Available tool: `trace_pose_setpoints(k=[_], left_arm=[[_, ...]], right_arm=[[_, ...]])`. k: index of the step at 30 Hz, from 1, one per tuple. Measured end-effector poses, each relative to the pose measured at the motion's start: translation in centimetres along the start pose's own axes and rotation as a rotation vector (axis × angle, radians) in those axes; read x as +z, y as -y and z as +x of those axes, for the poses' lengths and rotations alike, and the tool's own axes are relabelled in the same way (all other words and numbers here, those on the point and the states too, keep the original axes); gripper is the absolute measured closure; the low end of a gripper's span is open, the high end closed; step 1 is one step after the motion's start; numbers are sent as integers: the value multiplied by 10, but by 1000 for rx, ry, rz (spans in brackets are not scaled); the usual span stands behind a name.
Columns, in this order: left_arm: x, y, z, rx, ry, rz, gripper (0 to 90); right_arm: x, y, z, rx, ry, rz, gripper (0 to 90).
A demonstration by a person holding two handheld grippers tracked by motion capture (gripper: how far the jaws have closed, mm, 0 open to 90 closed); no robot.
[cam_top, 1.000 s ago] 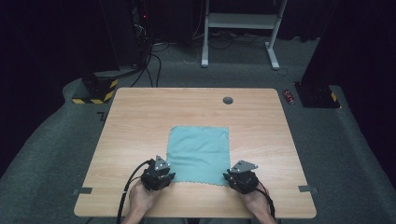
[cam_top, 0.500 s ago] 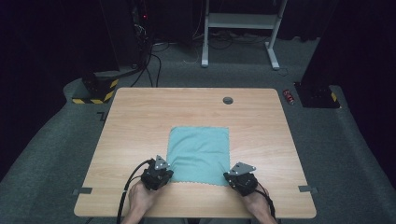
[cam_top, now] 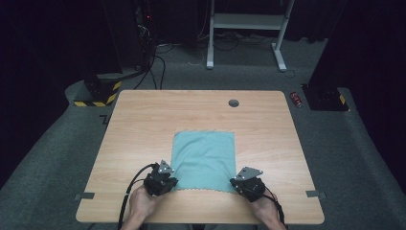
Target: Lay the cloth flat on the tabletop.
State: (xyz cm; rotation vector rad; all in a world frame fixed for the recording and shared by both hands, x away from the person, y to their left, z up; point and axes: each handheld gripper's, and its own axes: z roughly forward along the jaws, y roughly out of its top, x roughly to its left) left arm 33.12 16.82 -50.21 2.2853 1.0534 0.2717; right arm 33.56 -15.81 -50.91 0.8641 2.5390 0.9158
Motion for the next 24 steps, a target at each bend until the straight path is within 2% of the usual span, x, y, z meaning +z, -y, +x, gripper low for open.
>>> trace_pose_setpoints(k=[3, 6, 8, 11, 13, 14, 17, 18, 20, 22, 24], left_arm=[[0, -7, -3, 14, -24, -36, 643], [8, -16, -5, 18, -38, -56, 586], [16, -22, -5, 12, -35, -46, 578], [23, -23, -5, 21, -38, -18, 576], [20, -18, -3, 29, -32, -21, 581], [17, -15, -2, 35, -26, -19, 589], [7, -7, 1, 90, -24, 21, 590], [5, -5, 1, 85, -24, 28, 585], [1, -1, 2, 102, -35, 15, 581], [-2, -1, 1, 79, -14, -27, 579], [-2, -5, -2, 71, -14, -61, 562]], right_arm=[[-3, -3, -1, 32, -7, -38, 839], [-3, -13, 4, 22, 0, -71, 775], [5, -18, 7, 13, -5, -61, 763], [15, -18, 6, 24, -12, -32, 754], [17, -14, 5, 25, -16, -6, 735], [15, -10, 4, 27, -24, -19, 728], [6, -1, 1, 23, -19, -15, 720], [4, 2, 0, 29, -22, -15, 717], [1, 4, -1, 24, -3, -5, 711], [-1, 1, 1, 17, 9, -30, 708], [-1, -6, 4, 24, -6, -57, 700]])
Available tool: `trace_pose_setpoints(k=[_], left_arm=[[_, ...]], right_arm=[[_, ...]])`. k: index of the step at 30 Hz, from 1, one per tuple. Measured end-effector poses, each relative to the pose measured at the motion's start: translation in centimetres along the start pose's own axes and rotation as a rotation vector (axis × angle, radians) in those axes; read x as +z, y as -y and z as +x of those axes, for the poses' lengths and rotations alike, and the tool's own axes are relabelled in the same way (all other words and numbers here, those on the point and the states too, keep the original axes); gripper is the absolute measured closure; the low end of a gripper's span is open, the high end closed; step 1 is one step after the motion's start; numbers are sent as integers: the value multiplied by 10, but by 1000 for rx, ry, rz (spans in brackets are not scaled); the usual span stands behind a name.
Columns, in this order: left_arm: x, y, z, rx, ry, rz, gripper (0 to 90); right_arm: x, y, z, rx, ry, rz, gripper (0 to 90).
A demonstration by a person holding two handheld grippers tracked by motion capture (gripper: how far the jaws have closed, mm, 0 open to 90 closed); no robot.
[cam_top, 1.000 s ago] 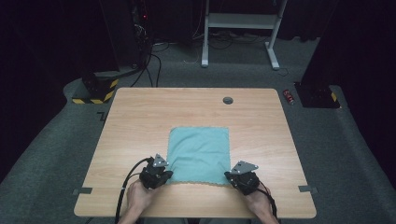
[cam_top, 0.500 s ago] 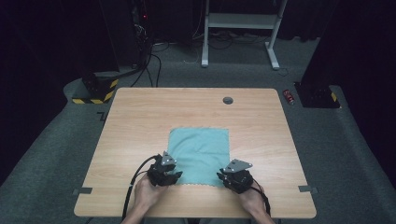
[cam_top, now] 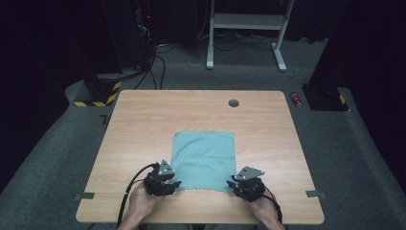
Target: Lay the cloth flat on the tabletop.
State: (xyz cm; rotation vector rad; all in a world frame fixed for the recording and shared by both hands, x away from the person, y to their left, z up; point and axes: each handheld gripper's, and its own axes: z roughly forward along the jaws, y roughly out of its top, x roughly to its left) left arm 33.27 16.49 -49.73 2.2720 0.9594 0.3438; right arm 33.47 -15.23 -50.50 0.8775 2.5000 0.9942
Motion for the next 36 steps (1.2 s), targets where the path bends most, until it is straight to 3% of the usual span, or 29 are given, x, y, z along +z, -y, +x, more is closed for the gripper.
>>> trace_pose_setpoints(k=[5, 10, 14, 20, 23, 29, 33, 36], left_arm=[[16, -13, -3, -6, -17, -2, 531], [25, -11, -5, -15, -36, 18, 512], [20, -4, -7, 1, -22, 16, 513], [12, 0, -10, 7, 0, 55, 503], [9, -1, -8, 15, -20, 40, 504], [11, -10, 19, -120, -39, -43, 469], [21, -17, 39, -160, -81, -51, 461], [27, -21, 47, -164, -103, -52, 462]], right_arm=[[16, -21, 13, -25, -30, -16, 675], [34, -25, 18, -43, -33, 29, 641], [30, -17, 20, -54, -70, 25, 643], [23, -11, 23, -54, -88, 28, 639], [24, -14, 23, -60, -78, 36, 612], [22, -22, 21, -9, -100, -37, 594], [26, -24, 22, -11, -81, -57, 587], [27, -23, 21, 6, -66, -83, 590]])
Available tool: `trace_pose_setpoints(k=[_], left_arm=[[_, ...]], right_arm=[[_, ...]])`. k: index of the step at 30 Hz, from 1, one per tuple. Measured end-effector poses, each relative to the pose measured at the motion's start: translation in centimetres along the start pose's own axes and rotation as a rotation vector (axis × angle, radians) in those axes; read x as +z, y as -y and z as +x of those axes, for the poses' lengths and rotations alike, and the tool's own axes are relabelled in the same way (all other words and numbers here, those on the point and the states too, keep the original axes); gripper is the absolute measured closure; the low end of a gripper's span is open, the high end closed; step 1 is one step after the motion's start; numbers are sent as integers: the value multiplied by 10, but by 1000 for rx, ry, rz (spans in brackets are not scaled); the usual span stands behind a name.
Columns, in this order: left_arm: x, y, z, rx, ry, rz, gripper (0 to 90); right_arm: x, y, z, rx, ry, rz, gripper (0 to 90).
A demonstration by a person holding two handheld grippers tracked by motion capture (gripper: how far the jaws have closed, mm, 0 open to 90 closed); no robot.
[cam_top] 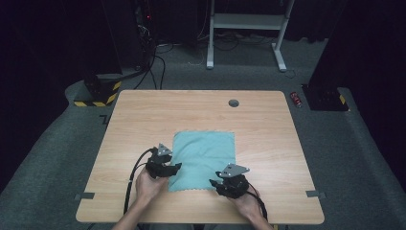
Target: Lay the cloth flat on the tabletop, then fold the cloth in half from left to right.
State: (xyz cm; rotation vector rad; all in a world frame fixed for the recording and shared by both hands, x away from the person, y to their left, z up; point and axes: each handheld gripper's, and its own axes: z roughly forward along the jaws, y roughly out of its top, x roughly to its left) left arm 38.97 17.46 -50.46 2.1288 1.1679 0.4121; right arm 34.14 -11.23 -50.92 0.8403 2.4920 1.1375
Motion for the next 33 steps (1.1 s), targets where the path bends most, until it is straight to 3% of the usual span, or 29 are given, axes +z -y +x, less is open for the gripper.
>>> trace_pose_setpoints(k=[5, 6, 9, 12, 17, 19, 20, 22, 24, 27, 28, 29, 31, 33], left_arm=[[6, -8, 6, -9, -21, -5, 461], [7, -10, 8, -12, -26, -28, 461], [12, -17, 13, -13, -34, -8, 462], [16, -19, 21, -61, -16, -53, 462], [27, -17, 31, -78, -34, -47, 464], [28, -17, 34, -77, -41, -61, 466], [29, -19, 35, -73, -35, -45, 468], [32, -25, 35, -32, -45, -33, 467], [33, -31, 36, -24, -34, -41, 467], [35, -37, 39, -48, -9, -105, 474], [37, -37, 41, -55, -6, -109, 474], [41, -39, 43, -64, 7, -82, 474], [46, -43, 42, -24, -4, -56, 469], [48, -45, 41, -14, -7, -95, 471]], right_arm=[[0, 0, -2, 22, -2, -21, 587], [1, 0, -3, 21, -5, -24, 585], [3, -2, -3, 25, -9, -25, 584], [7, -2, -3, 33, -16, -26, 586], [14, -4, -1, 47, -34, -22, 618], [15, -7, 0, 47, -39, -30, 633], [16, -8, 1, 50, -41, -30, 640], [21, -12, 4, 42, -51, -25, 661], [27, -15, 7, 22, -55, -25, 676], [35, -19, 9, 16, -61, -31, 688], [38, -21, 11, 20, -67, -32, 689], [39, -22, 11, 13, -67, -34, 689], [43, -23, 13, 10, -73, -36, 690], [45, -25, 15, 9, -79, -32, 689]])
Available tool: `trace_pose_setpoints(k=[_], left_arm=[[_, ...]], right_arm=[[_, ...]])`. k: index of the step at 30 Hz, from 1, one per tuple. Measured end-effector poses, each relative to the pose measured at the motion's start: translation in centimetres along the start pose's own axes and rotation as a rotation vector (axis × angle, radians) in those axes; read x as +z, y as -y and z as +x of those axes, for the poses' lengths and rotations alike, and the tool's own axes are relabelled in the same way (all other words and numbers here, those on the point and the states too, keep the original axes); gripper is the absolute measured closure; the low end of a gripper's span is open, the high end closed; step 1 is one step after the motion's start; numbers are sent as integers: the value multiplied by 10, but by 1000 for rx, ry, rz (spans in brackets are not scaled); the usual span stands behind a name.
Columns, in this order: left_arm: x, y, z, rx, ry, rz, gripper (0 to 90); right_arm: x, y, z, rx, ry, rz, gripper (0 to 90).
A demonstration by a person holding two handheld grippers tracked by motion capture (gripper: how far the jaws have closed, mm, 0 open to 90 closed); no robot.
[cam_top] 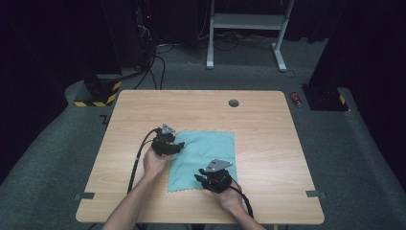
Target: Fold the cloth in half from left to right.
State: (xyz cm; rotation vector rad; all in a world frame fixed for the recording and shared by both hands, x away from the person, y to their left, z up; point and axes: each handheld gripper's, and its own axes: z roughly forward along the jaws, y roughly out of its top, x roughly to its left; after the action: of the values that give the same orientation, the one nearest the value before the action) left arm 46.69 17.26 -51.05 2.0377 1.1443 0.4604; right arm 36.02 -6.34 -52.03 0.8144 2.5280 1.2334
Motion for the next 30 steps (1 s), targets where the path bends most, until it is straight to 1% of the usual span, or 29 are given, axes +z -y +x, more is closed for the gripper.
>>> trace_pose_setpoints(k=[1, 2, 3, 4, 5, 6, 7, 9, 10, 11, 12, 13, 15, 16, 17, 18, 19, 20, 22, 24, 26, 29, 30], left_arm=[[1, -1, 1, -12, 8, -17, 471], [2, -1, 1, -22, 11, -19, 471], [6, -3, 3, -28, 19, 10, 470], [8, -5, 3, -16, 15, 28, 463], [10, -6, 4, -4, 10, 32, 461], [11, -8, 4, -11, 13, 16, 463], [13, -10, 5, -21, 22, 14, 468], [18, -15, 9, -33, 34, 31, 468], [21, -15, 10, -37, 32, 30, 472], [24, -16, 13, -39, 30, 60, 478], [26, -17, 14, -30, 31, 66, 478], [27, -19, 16, -30, 24, 73, 495], [28, -21, 19, -29, -15, 83, 499], [28, -21, 23, -36, -23, 88, 502], [27, -22, 26, -61, -24, 90, 504], [26, -22, 29, -70, -38, 96, 494], [24, -22, 32, -80, -45, 91, 494], [23, -22, 33, -88, -44, 84, 494], [21, -23, 34, -85, -44, 80, 495], [21, -23, 32, -84, -36, 80, 501], [23, -24, 31, -81, -32, 87, 509], [27, -23, 30, -86, -37, 98, 522], [28, -23, 30, -84, -46, 98, 527]], right_arm=[[1, 0, 1, 1, -2, -1, 689], [2, -1, 1, -5, -4, -1, 689], [2, -1, 1, -4, -6, -1, 688], [3, -1, 2, -6, -9, -1, 688], [3, -1, 2, -6, -12, 0, 688], [4, -2, 2, -7, -14, -1, 688], [4, -2, 2, -7, -15, -1, 688], [4, -2, 2, -1, -17, -4, 689], [4, -2, 2, 5, -17, -4, 690], [4, -2, 1, 2, -18, -3, 692], [5, -2, 2, 5, -20, -3, 694], [5, -3, 2, 9, -21, 2, 694], [5, -3, 2, 7, -24, 4, 694], [6, -3, 2, 8, -25, 5, 694], [7, -3, 2, 4, -28, 6, 694], [7, -3, 2, 7, -31, 8, 694], [7, -4, 3, 12, -32, 10, 695], [8, -5, 4, 7, -34, 13, 695], [9, -8, 6, -11, -36, 7, 695], [10, -12, 9, -16, -45, 6, 696], [13, -16, 13, -33, -54, 2, 696], [18, -22, 21, -50, -69, 0, 695], [20, -23, 24, -58, -76, 4, 695]])
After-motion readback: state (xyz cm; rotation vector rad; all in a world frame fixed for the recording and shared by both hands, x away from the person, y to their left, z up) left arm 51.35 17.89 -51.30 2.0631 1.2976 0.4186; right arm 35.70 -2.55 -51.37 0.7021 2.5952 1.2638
